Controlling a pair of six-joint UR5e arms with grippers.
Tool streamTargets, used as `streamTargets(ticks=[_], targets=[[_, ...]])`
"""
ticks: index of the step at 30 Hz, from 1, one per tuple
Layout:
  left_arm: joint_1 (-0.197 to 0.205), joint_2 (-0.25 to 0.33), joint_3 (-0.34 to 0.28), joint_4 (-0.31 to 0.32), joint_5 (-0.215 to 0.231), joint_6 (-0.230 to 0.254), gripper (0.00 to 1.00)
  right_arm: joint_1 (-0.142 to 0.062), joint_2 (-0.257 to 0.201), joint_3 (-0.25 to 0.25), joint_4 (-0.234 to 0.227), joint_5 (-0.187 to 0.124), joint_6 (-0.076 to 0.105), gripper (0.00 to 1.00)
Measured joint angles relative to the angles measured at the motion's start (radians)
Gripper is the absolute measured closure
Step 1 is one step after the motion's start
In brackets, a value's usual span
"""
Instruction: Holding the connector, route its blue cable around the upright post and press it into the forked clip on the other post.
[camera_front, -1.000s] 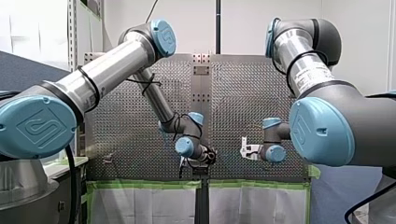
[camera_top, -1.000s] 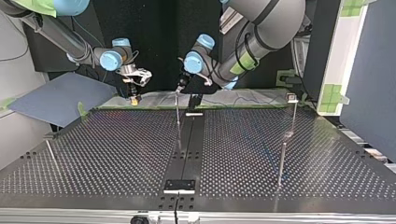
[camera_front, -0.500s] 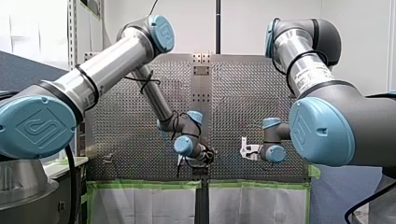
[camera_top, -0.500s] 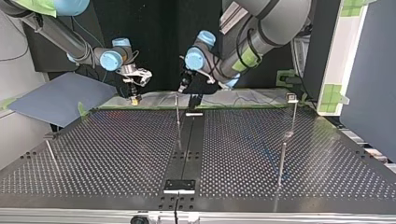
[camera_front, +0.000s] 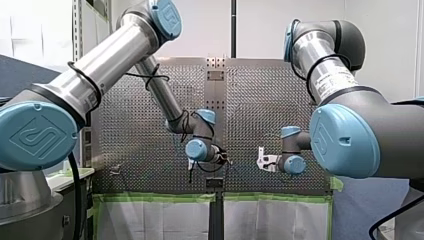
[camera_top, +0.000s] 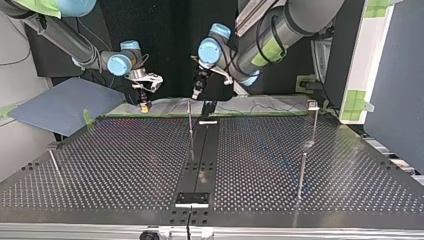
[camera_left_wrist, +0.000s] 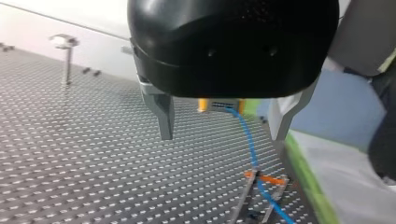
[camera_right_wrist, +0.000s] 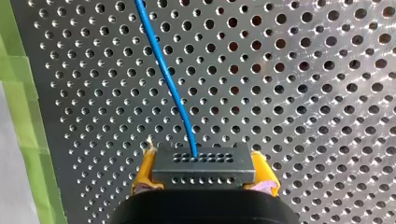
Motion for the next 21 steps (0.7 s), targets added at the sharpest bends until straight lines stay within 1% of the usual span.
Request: streamTargets(ticks=[5,12,17,21], targets=[[-0.011,0.04,-0.04,0.04,-0.04,-0.032,0.0,0.0,0.0,0.0,0.007,-0.001,0.0,1.0],[-0.02,0.098,-0.098,0.092,-0.09,-0.042,0.0,0.0,0.001,0.0,0.013,-0.001,0.0,1.0],[-0.024,0.138,-0.139,0.101,-0.099,-0.062,0.0,0.0,0.0,0.0,0.015,-0.001,0.0,1.0],[-0.022,0.179,-0.179,0.114,-0.1,-0.095,0.0,0.0,0.001,0.0,0.017,-0.001,0.0,1.0]])
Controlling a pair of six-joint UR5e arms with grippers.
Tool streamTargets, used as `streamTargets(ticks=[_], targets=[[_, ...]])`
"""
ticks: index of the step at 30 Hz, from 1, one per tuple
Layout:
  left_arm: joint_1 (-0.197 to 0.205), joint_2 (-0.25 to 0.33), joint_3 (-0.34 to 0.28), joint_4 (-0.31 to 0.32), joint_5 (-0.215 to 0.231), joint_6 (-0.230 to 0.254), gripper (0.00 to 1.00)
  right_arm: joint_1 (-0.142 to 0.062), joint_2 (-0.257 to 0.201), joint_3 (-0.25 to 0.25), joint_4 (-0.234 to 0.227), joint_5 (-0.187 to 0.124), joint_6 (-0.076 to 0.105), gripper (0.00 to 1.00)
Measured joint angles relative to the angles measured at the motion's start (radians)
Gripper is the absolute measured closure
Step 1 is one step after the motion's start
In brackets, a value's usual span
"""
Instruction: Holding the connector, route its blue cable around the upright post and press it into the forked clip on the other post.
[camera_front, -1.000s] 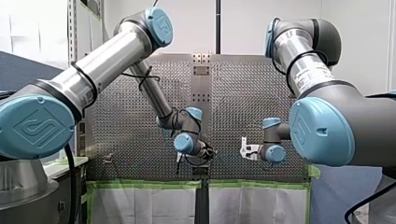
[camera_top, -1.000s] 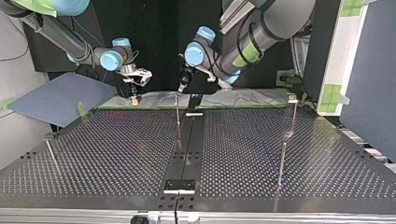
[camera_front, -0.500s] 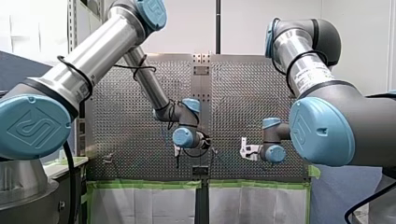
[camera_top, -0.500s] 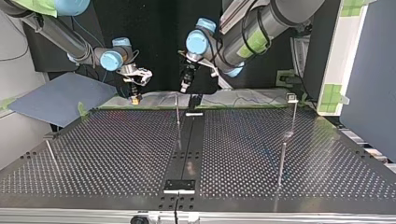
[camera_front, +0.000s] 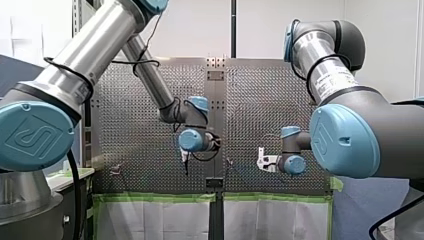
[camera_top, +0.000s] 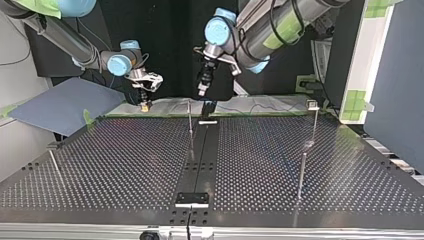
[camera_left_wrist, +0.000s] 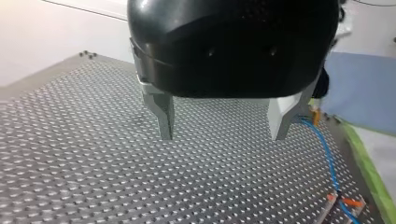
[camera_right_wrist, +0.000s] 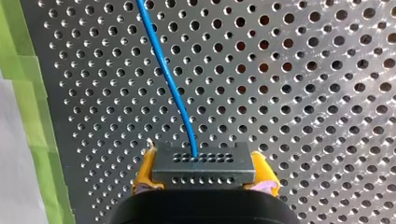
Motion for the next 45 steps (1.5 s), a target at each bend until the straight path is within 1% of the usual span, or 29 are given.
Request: streamTargets(ticks=[12,15,18,23,26,30,36,45], targets=[[0.011,0.103,-0.103,0.093,0.001,-0.092,0.0,0.0,0.0,0.0,0.009,0.0,0.0,1.0],[0.013,0.127,-0.127,0.117,-0.003,-0.103,0.0,0.0,0.001,0.0,0.009,0.0,0.0,1.0],[0.015,0.149,-0.15,0.133,-0.017,-0.105,0.0,0.0,0.001,0.0,0.009,0.001,0.0,1.0],[0.015,0.191,-0.191,0.143,-0.048,-0.105,0.0,0.002,0.0,0.0,0.008,0.001,0.0,1.0],[0.016,0.218,-0.218,0.145,-0.056,-0.104,0.0,0.004,0.0,-0.001,0.006,0.001,0.0,1.0],[0.018,0.253,-0.253,0.166,-0.066,-0.102,0.0,0.006,0.0,-0.005,0.008,0.001,0.0,1.0],[0.019,0.308,-0.308,0.194,-0.07,-0.101,0.0,0.011,0.0,-0.013,0.009,0.002,0.0,1.0],[0.021,0.383,-0.383,0.2,-0.07,-0.115,0.0,0.015,0.0,-0.016,0.007,0.002,0.0,1.0]])
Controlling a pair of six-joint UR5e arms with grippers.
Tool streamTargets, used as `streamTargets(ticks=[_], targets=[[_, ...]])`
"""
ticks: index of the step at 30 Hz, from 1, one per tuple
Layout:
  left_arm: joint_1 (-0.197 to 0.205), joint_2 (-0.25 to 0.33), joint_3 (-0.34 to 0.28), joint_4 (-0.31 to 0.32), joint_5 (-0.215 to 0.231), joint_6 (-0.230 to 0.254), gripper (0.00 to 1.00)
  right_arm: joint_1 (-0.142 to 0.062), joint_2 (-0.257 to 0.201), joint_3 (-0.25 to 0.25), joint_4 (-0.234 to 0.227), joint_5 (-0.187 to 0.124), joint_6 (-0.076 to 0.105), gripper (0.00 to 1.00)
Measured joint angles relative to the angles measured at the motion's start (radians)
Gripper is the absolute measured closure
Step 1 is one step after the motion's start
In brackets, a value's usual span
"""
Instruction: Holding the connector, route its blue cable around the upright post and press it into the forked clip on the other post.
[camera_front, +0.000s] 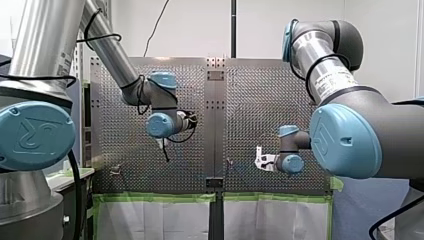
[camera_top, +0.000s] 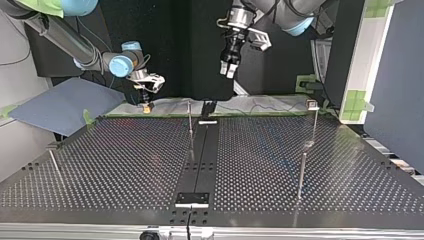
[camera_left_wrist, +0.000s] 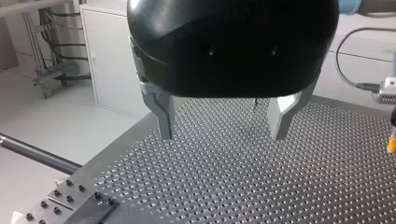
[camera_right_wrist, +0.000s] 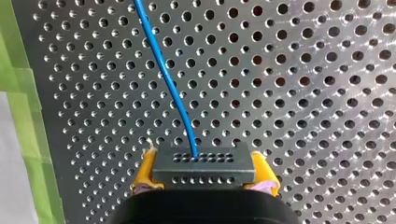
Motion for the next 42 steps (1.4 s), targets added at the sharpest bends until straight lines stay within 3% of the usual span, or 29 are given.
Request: streamTargets(ticks=[5,12,20,24,29,32,36,42], targets=[[0.0,0.041,-0.041,0.003,0.002,0.006,0.0,0.002,0.0,-0.003,0.003,0.0,0.0,1.0],[0.001,0.093,-0.096,0.014,0.0,0.053,0.0,0.003,0.0,-0.004,0.004,0.0,0.0,1.0],[0.009,0.108,-0.161,0.061,0.013,0.098,0.0,0.006,0.0,-0.004,0.008,0.001,-0.003,1.0],[0.016,0.09,-0.195,0.095,0.018,0.088,0.0,0.007,-0.001,-0.01,0.011,0.013,-0.01,1.0],[0.022,0.048,-0.226,0.141,0.019,0.092,0.0,0.008,-0.021,-0.024,0.041,0.053,-0.045,1.0],[0.023,0.017,-0.23,0.171,0.021,0.094,0.0,0.009,-0.045,-0.026,0.068,0.068,-0.055,1.0],[0.024,-0.022,-0.231,0.19,0.022,0.095,0.0,0.01,-0.079,-0.027,0.102,0.075,-0.05,1.0],[0.024,-0.038,-0.231,0.196,0.023,0.095,0.0,0.011,-0.125,-0.027,0.147,0.075,-0.025,1.0]])
